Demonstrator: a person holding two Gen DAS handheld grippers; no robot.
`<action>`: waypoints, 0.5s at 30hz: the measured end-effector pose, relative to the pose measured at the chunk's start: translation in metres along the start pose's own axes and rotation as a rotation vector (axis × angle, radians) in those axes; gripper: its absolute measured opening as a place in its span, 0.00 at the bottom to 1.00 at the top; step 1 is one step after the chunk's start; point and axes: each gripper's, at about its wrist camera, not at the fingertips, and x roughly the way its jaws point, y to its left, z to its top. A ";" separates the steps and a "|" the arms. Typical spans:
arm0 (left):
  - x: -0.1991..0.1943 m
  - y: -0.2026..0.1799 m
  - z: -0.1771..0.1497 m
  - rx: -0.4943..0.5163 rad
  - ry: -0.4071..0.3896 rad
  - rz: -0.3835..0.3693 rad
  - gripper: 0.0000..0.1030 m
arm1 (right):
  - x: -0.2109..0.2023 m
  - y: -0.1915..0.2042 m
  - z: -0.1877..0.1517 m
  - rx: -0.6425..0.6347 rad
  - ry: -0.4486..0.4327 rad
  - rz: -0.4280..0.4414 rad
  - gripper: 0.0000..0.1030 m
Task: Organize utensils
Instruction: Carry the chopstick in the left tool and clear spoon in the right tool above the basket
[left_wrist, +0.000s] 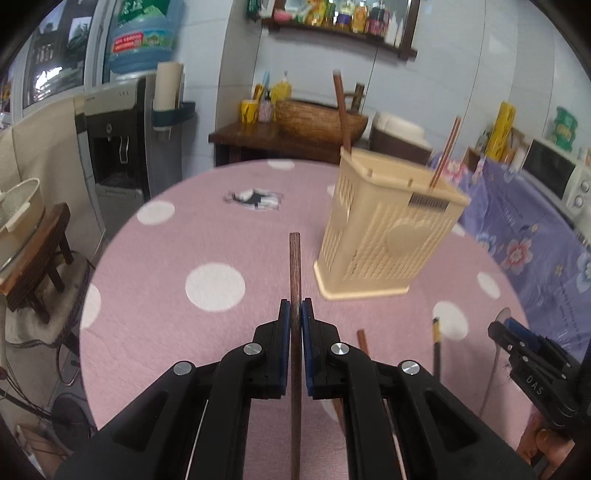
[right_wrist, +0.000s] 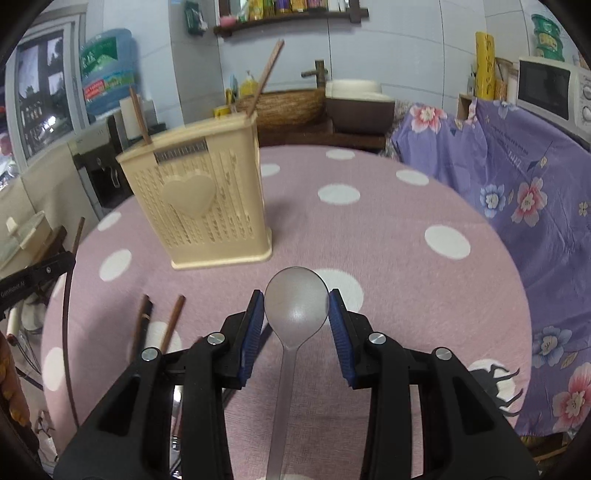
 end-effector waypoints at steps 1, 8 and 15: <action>-0.007 0.001 0.005 -0.002 -0.021 -0.005 0.07 | -0.006 0.000 0.004 -0.003 -0.017 0.005 0.35; -0.043 0.005 0.028 -0.015 -0.148 -0.012 0.07 | -0.036 0.002 0.021 -0.027 -0.086 0.033 0.35; -0.050 0.005 0.031 -0.019 -0.175 -0.036 0.07 | -0.048 0.002 0.026 -0.036 -0.098 0.063 0.35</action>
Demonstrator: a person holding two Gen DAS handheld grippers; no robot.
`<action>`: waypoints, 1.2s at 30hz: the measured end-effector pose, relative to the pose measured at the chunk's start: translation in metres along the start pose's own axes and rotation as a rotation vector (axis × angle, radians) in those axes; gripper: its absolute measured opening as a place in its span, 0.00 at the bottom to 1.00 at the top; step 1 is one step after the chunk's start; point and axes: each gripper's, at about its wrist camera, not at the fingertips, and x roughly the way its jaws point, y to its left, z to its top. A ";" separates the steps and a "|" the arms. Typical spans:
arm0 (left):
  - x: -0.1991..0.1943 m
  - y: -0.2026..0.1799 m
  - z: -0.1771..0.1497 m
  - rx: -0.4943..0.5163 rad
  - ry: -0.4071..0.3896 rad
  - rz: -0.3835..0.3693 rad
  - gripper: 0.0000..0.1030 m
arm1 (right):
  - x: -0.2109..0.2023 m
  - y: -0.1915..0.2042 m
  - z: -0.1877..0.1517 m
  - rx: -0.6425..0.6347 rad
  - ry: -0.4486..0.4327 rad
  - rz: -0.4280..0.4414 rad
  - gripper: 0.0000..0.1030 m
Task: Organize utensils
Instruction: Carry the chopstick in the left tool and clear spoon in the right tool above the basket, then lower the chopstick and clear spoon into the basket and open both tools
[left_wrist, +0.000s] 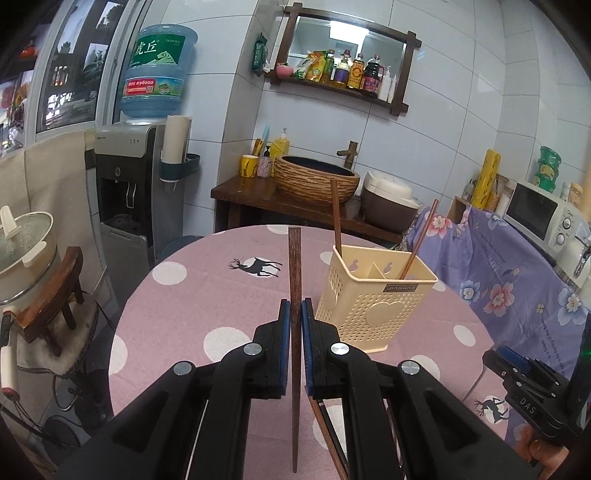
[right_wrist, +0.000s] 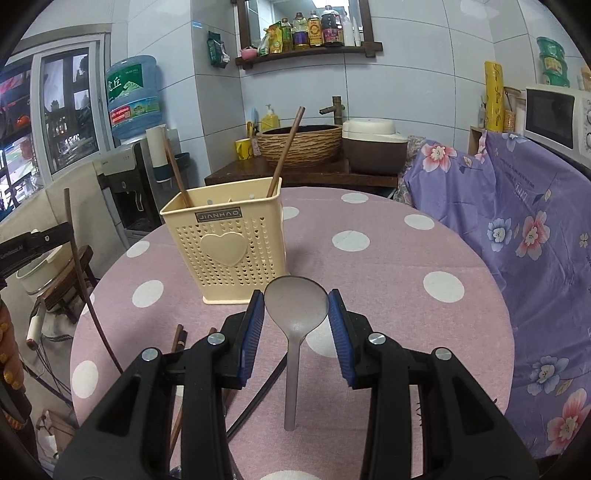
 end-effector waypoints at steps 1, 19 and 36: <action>-0.001 0.000 0.001 0.000 -0.002 -0.003 0.07 | -0.002 0.001 0.001 -0.004 -0.003 0.004 0.35; -0.011 -0.002 0.050 -0.007 -0.070 -0.049 0.07 | -0.015 0.006 0.052 -0.041 -0.078 0.123 0.35; 0.041 -0.082 0.152 0.057 -0.233 -0.075 0.07 | 0.030 0.036 0.189 -0.037 -0.254 0.081 0.35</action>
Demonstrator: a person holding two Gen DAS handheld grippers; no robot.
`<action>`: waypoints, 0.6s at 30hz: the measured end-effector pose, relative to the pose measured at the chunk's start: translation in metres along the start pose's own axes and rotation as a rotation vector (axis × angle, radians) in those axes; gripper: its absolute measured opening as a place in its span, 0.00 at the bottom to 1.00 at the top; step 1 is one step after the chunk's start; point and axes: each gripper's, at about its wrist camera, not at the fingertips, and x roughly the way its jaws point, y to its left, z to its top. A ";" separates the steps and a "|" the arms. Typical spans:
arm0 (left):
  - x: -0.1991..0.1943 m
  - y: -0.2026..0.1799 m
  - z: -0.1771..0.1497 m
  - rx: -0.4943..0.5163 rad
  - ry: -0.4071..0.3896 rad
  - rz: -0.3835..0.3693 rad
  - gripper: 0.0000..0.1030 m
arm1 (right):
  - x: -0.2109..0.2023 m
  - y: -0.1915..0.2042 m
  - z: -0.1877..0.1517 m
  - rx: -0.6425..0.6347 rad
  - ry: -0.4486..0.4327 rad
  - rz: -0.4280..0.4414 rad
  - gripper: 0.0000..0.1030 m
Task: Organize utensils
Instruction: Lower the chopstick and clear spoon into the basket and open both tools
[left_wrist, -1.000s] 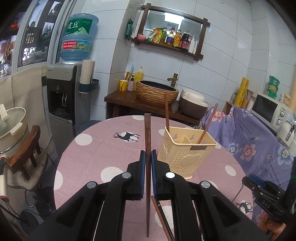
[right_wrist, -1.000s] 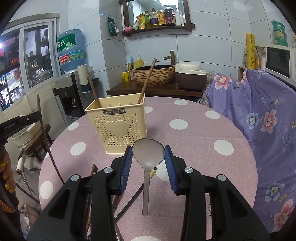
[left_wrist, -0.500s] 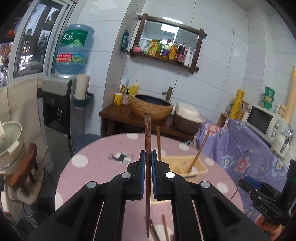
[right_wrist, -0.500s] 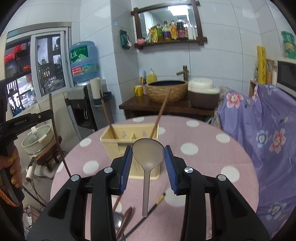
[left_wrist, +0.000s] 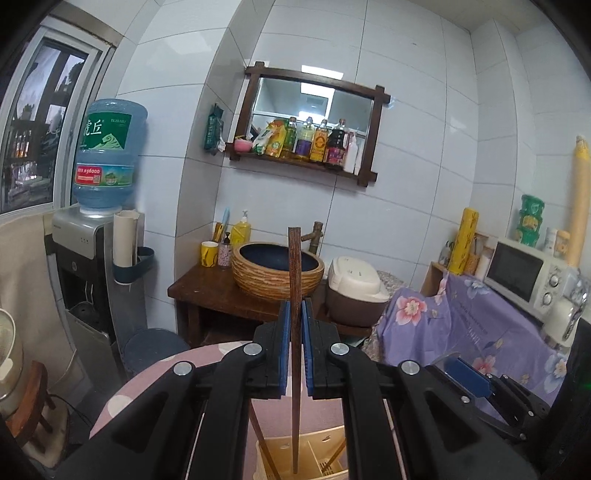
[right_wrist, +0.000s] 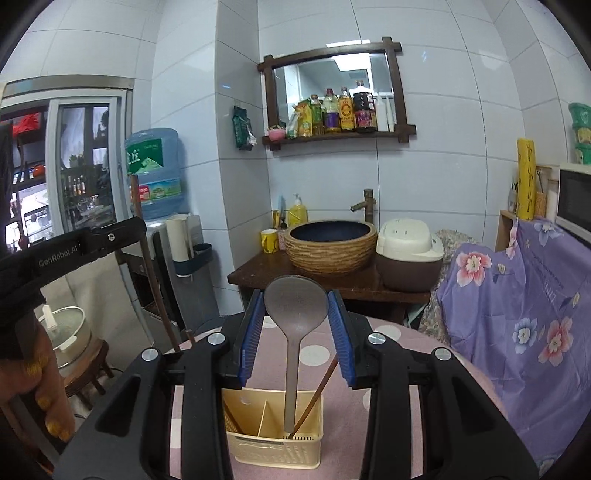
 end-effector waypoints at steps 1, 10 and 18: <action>0.005 -0.001 -0.010 0.006 0.006 0.007 0.07 | 0.007 -0.001 -0.007 0.001 0.010 -0.009 0.35; 0.026 0.010 -0.082 0.003 0.062 0.020 0.07 | 0.046 0.000 -0.082 -0.026 0.102 -0.054 0.35; 0.038 0.024 -0.113 -0.022 0.143 0.032 0.07 | 0.054 0.004 -0.118 -0.050 0.143 -0.071 0.35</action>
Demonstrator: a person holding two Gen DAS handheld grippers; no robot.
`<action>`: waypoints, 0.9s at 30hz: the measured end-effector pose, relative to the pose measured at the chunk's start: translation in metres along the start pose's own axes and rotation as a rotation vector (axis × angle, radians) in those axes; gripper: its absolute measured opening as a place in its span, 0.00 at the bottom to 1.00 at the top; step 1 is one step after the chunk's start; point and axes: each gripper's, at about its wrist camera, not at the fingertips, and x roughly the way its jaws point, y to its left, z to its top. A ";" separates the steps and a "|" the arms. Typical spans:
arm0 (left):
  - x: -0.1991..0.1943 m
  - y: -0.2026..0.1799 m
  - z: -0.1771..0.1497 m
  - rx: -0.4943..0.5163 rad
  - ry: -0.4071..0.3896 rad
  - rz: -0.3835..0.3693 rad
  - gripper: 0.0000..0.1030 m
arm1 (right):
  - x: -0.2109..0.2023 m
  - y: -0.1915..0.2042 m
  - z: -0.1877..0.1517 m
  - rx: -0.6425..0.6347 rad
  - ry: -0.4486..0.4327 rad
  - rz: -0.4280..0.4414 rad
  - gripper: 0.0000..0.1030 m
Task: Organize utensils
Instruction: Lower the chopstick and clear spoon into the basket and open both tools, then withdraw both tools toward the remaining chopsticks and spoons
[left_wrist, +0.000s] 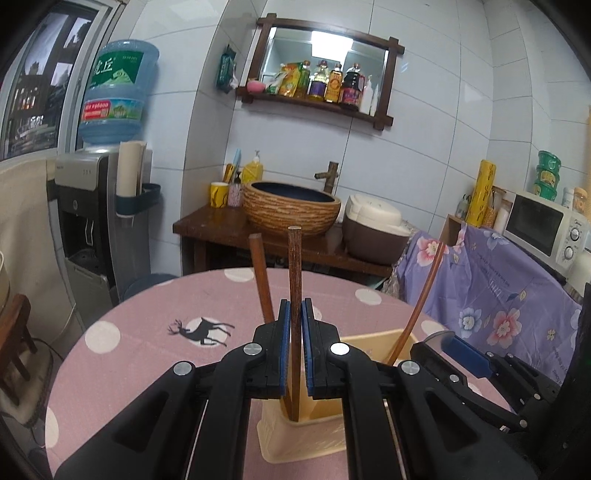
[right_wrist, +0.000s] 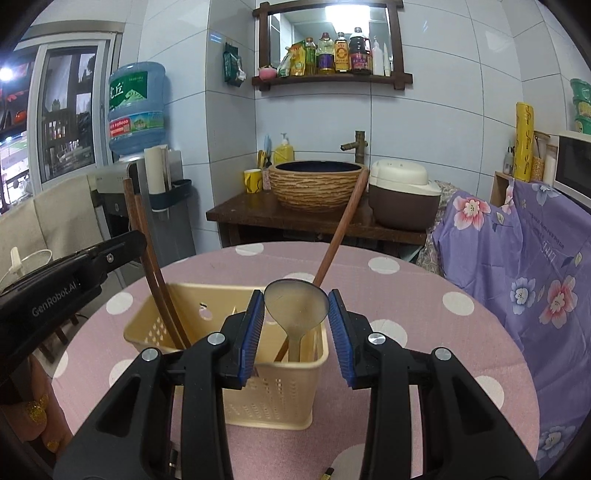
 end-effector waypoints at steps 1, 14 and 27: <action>-0.001 0.001 -0.002 0.003 -0.009 0.004 0.07 | 0.000 0.001 -0.002 -0.007 -0.002 -0.006 0.33; -0.049 0.012 -0.023 0.030 0.005 -0.022 0.57 | -0.039 0.002 -0.023 -0.016 -0.047 0.005 0.47; -0.081 0.051 -0.122 -0.012 0.248 0.020 0.80 | -0.099 0.018 -0.109 -0.092 0.109 0.035 0.58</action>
